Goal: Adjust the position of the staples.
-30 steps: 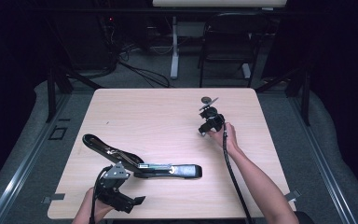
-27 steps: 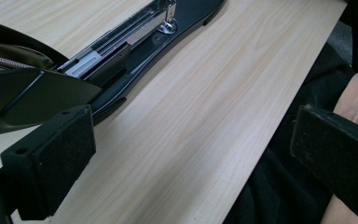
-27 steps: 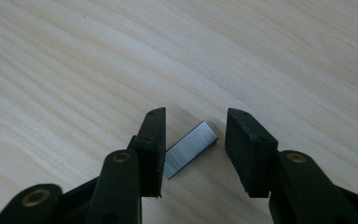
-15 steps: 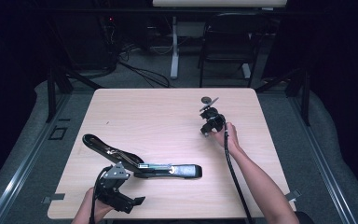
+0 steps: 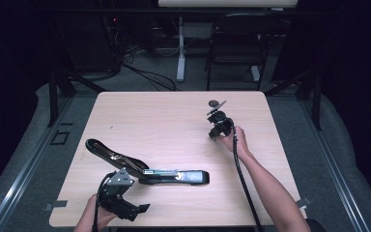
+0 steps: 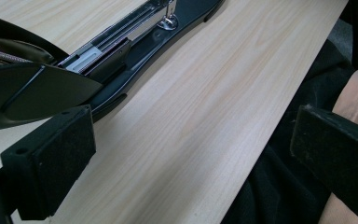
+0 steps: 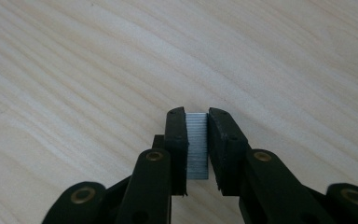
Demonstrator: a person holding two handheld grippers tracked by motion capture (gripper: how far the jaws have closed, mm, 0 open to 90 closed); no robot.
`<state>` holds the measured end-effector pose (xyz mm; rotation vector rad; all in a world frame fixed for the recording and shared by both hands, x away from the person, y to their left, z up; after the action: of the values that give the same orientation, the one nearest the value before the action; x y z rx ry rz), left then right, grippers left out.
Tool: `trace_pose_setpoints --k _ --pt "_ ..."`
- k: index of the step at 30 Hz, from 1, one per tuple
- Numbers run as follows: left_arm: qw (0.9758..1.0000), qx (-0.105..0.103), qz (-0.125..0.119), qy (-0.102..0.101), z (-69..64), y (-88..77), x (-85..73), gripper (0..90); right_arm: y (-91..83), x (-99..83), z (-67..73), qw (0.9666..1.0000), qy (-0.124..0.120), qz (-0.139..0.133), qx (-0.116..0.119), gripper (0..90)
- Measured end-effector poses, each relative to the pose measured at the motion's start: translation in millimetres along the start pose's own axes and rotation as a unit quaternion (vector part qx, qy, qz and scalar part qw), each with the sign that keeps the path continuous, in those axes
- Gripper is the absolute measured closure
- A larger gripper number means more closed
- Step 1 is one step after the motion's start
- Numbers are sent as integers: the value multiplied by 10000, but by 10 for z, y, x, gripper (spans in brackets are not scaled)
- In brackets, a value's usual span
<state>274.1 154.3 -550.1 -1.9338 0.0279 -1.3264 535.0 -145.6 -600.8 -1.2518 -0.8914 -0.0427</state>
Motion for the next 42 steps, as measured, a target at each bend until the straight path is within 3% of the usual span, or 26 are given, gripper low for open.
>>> trace_pose_setpoints --k 2,3,4,10,12,19,23,24,26,36,42 --pt "10000 14 -13 -25 4 -4 -1 0 -32 8 0 10000 -23 37 23 784" --pt "10000 24 -20 -39 5 -6 -2 0 -31 15 19 9999 81 -93 33 784" --pt "10000 32 -25 -45 6 -8 -2 0 -62 16 8 10000 -35 1 26 784" --pt "10000 64 -13 -13 10 -16 -2 0 -210 40 86 9997 -188 -49 138 784" --pt "10000 77 -8 11 14 -21 -3 0 -246 52 129 9996 -114 -230 119 783" --pt "9995 231 -222 77 19 -76 41 0 -445 20 240 9990 -350 -218 192 784" --pt "9995 251 -181 68 43 -74 33 0 -580 3 317 9981 -534 -195 255 783" --pt "9995 252 -181 66 43 -74 33 0 -591 2 353 9980 -443 -378 261 783" --pt "9994 274 -215 77 41 -76 38 0 -667 -6 378 9975 -572 -315 278 783" --pt "9990 315 -303 70 42 -92 55 0 -897 -233 501 9959 -781 -309 330 783" --pt "9990 331 -301 76 42 -92 56 0 -938 -379 460 9961 -800 -171 326 783"
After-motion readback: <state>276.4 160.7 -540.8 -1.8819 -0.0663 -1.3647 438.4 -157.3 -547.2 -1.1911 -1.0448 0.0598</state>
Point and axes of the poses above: each handheld gripper's, and its own axes: y roughly forward along the jaws, x roughly out of its top, z roughly to its left, the point moved 6 cm from there along y, roughly forward along the jaws, and after that the axes turned 12 degrees about -z, right-handed, at the moved point
